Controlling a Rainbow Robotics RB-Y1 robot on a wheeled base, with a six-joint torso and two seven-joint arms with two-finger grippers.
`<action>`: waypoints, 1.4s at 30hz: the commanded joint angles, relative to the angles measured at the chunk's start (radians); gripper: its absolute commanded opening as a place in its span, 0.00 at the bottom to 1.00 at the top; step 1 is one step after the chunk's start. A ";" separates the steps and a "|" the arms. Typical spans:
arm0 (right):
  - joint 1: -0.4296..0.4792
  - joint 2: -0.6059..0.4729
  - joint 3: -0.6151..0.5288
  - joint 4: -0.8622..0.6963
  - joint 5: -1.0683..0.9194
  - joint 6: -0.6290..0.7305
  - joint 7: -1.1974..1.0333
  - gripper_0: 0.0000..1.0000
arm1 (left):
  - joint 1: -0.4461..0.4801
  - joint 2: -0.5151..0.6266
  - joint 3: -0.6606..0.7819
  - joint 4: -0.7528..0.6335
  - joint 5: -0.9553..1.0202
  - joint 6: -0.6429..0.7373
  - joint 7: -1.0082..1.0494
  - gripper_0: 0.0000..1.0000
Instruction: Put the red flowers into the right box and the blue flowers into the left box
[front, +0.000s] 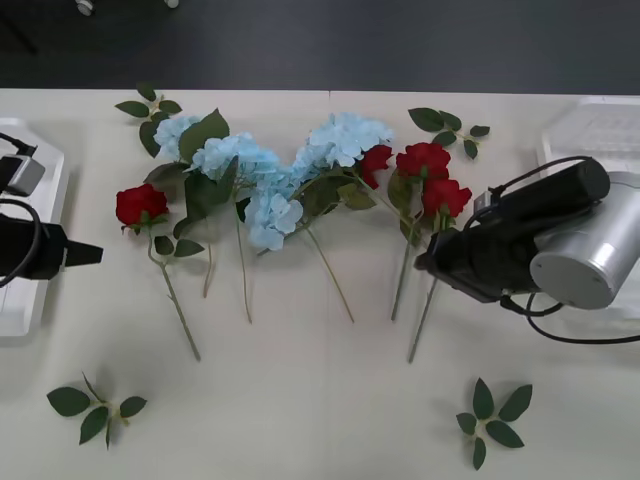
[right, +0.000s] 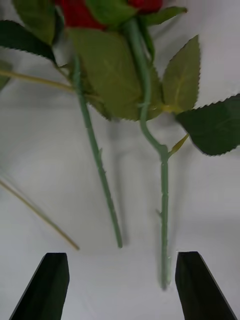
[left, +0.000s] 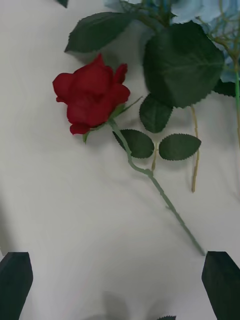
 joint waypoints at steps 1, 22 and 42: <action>-0.063 -0.020 0.060 0.065 0.049 -0.053 0.004 0.62 | 0.005 -0.061 -0.002 -0.030 -0.071 -0.051 0.159 1.00; -0.254 0.016 0.222 0.392 0.046 -0.201 0.050 0.63 | -0.054 -0.147 -0.227 0.003 -0.447 -0.106 0.467 1.00; -0.309 0.043 0.242 0.438 -0.043 -0.208 0.122 0.62 | -0.155 -0.216 -0.267 0.293 -0.501 -0.300 0.455 1.00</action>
